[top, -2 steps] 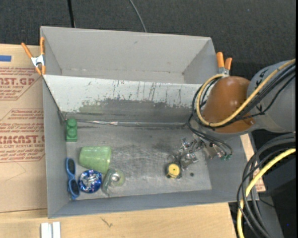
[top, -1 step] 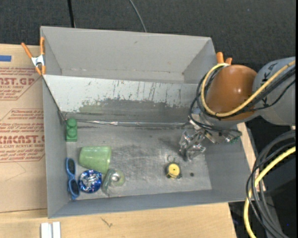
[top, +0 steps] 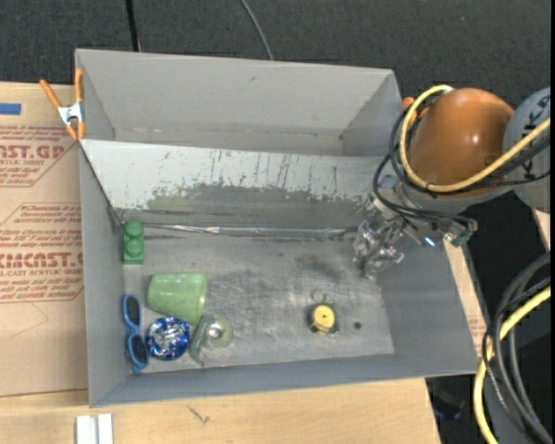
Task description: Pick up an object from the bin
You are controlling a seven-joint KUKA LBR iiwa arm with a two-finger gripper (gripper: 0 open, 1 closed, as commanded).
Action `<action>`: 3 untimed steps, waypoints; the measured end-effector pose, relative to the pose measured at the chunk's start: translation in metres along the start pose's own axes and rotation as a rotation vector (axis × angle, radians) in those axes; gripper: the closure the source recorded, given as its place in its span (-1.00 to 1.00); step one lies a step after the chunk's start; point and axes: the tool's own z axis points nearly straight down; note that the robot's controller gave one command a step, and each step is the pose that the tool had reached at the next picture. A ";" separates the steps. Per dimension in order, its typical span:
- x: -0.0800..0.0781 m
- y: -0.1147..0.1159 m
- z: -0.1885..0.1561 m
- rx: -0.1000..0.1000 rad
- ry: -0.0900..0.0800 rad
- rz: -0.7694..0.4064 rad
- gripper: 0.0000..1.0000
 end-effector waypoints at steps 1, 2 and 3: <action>0.020 -0.034 0.036 -0.007 0.004 -0.245 1.00; 0.015 -0.032 0.034 -0.009 -0.006 -0.245 -1.00; -0.029 0.090 0.028 -0.011 0.001 -0.685 -1.00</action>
Offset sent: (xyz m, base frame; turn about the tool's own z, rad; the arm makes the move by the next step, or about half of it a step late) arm 0.0081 -0.0391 -0.0341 -0.2480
